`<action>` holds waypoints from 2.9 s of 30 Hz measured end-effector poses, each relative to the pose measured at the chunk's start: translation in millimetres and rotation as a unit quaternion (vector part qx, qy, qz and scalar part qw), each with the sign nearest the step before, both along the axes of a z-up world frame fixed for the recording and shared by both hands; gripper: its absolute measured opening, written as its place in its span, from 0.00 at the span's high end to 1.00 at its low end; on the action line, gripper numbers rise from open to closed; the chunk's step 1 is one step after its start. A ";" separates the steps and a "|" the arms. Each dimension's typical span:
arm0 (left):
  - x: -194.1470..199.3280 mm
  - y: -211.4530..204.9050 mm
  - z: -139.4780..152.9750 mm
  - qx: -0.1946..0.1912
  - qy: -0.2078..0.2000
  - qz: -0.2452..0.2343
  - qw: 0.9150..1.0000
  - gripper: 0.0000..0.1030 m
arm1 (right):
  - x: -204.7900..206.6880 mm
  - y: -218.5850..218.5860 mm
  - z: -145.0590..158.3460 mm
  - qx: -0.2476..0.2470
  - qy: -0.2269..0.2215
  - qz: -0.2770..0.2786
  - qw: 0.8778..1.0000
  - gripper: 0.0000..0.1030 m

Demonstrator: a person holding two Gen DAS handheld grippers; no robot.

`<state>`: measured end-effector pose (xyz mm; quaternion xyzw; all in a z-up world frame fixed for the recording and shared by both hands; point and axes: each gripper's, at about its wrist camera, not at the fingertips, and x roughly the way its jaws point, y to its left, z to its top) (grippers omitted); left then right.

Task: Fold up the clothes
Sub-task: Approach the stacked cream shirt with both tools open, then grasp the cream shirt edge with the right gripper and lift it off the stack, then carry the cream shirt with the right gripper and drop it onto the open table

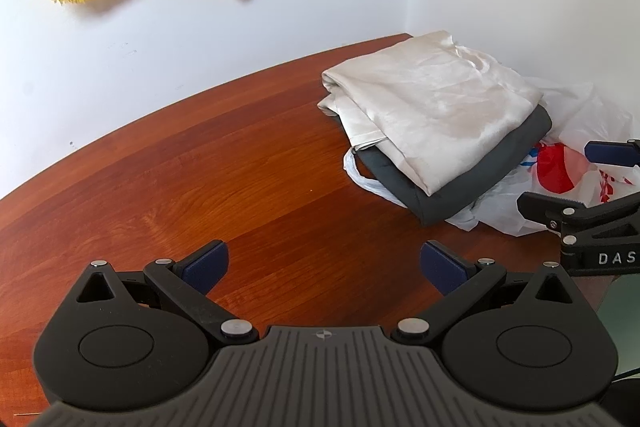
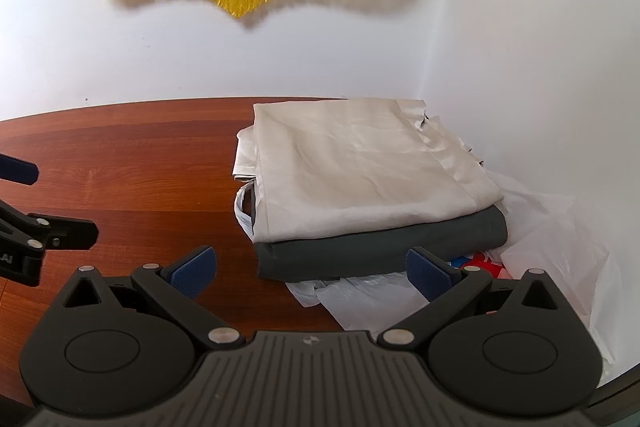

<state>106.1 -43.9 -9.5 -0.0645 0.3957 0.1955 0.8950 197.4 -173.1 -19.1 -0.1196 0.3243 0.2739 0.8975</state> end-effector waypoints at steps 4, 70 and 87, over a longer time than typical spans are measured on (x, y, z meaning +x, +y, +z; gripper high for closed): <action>-7.2 2.7 1.1 -0.002 0.002 0.005 1.000 0.00 | 26.4 -8.7 -6.1 -0.004 0.005 0.018 1.000 0.01; -187.0 115.8 -0.8 -0.042 0.036 0.118 0.991 0.00 | 8.9 173.9 -25.9 -0.003 0.087 0.258 0.962 0.98; -284.5 188.0 -8.5 -0.041 0.052 0.134 0.989 0.00 | -170.7 324.3 -8.2 0.007 0.121 0.387 0.914 0.99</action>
